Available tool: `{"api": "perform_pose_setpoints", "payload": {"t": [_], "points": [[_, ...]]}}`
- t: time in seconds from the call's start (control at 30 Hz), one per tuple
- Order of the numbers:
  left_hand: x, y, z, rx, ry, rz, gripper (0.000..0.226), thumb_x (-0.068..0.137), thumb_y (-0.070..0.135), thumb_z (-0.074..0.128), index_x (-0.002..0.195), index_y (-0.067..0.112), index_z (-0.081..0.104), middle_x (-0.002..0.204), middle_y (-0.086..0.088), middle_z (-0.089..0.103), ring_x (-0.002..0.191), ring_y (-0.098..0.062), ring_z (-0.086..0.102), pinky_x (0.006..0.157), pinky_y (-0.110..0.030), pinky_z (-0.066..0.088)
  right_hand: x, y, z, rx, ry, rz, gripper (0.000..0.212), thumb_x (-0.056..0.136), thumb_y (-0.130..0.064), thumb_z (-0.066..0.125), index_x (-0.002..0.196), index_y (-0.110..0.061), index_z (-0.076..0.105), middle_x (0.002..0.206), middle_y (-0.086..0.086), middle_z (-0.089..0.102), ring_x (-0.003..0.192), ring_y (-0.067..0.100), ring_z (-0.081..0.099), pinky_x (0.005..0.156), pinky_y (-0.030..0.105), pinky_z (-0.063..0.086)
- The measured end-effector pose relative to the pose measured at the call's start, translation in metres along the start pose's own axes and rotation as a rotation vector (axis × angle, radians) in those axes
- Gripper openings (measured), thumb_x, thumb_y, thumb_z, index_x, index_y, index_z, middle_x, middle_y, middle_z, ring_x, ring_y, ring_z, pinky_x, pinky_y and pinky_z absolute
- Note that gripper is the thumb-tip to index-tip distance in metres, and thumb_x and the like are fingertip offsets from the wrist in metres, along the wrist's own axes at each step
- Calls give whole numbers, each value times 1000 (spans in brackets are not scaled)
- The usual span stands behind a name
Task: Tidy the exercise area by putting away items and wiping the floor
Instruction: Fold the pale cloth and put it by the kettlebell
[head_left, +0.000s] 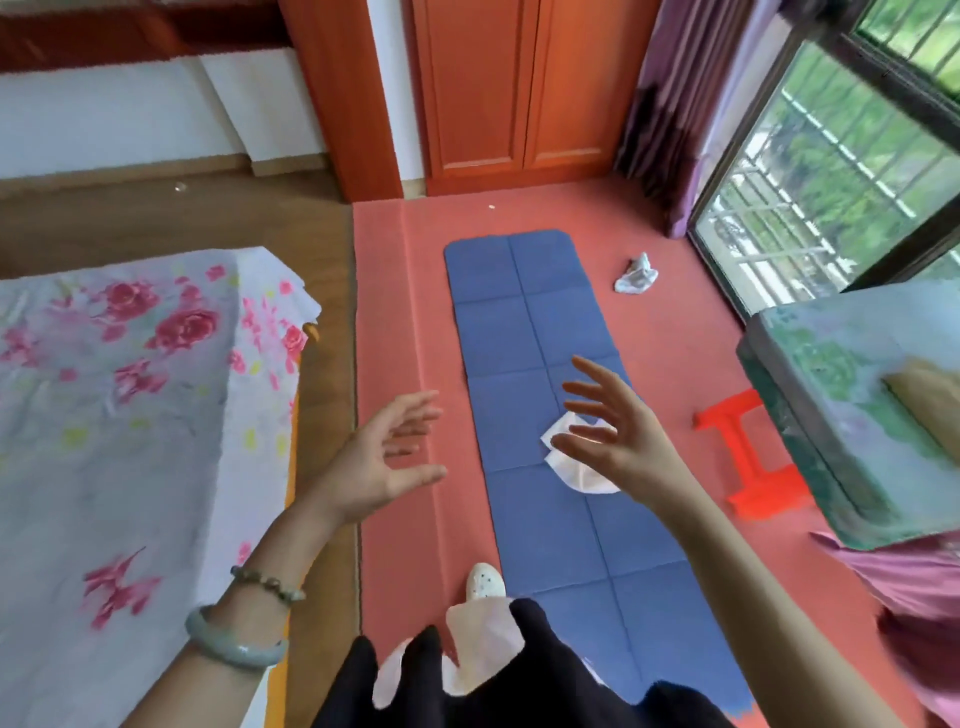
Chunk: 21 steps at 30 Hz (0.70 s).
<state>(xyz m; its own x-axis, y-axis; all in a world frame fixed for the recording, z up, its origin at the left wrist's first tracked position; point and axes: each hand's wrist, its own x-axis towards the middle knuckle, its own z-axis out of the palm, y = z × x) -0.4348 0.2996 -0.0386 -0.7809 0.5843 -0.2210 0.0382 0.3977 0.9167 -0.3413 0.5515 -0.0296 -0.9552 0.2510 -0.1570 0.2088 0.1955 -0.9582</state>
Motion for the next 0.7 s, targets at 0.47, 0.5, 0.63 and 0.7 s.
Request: {"api": "perform_pose_setpoints", "payload": {"t": [0.47, 0.5, 0.63, 0.7], "points": [[232, 38, -5, 93, -456, 82, 69, 61, 29, 76, 122, 42, 46, 124, 14, 57, 111, 5, 54, 90, -14, 45, 90, 16, -61, 61, 460, 154, 74, 75, -3, 75, 127, -44, 41, 123, -6, 56, 113, 6, 56, 82, 17, 50], [251, 38, -4, 107, -496, 92, 68, 62, 29, 76, 122, 42, 46, 123, 15, 58, 111, 4, 54, 90, -16, 45, 98, 20, -62, 72, 510, 162, 74, 75, -2, 74, 125, -45, 42, 123, -6, 57, 113, 5, 56, 84, 18, 50], [332, 33, -4, 230, -668, 147, 64, 76, 13, 76, 123, 45, 47, 121, 22, 57, 114, 5, 52, 95, -23, 45, 132, 35, -62, 76, 710, 210, 72, 76, -3, 74, 121, -50, 44, 121, -7, 59, 113, 2, 56, 90, 23, 49], [373, 26, -3, 315, -761, 163, 63, 77, 14, 76, 122, 46, 47, 120, 23, 56, 114, 5, 52, 95, -24, 45, 148, 46, -57, 82, 797, 256, 70, 76, -3, 73, 121, -48, 45, 119, -8, 58, 111, 1, 56, 89, 22, 49]]}}
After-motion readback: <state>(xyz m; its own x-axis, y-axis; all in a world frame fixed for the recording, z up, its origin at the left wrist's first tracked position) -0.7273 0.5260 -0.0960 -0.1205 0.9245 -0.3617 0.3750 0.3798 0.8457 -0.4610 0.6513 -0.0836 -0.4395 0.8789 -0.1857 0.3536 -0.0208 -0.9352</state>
